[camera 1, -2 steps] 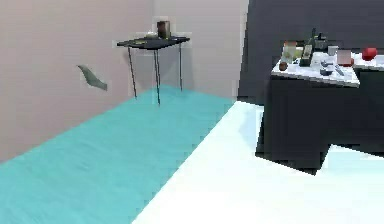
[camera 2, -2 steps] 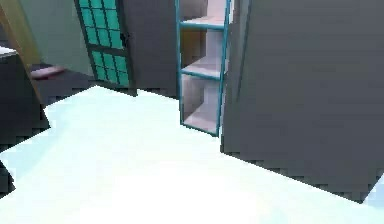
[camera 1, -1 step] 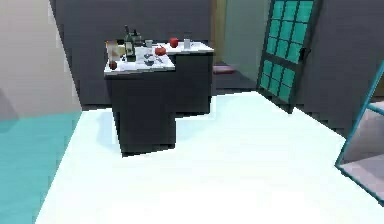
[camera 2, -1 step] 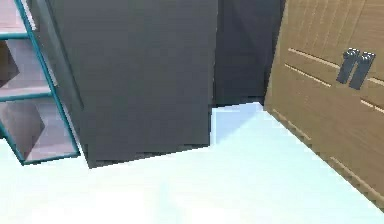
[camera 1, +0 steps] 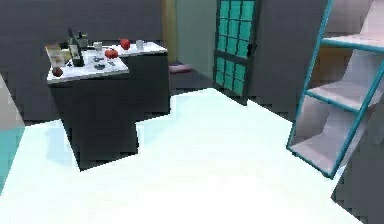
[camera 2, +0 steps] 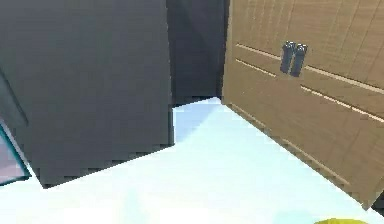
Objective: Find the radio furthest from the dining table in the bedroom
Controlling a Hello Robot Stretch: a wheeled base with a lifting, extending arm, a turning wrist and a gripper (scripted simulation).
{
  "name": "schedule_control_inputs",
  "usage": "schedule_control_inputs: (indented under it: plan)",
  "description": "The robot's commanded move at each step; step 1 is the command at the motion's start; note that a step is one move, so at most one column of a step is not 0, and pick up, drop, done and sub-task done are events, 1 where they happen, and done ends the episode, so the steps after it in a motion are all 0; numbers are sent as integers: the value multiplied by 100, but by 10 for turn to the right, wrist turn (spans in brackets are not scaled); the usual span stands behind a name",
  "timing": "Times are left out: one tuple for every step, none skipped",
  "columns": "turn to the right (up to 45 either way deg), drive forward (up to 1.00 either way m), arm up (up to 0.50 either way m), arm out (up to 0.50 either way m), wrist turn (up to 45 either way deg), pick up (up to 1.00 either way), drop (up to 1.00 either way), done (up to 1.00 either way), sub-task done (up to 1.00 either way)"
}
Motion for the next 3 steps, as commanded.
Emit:
schedule_control_inputs:
  plan:
    - [0, 100, 0, 0, 0, 0, 0, 0, 0]
    - [0, 100, 0, 0, 0, 0, 0, 0, 0]
    - [0, 100, 0, 0, 0, 0, 0, 0, 0]
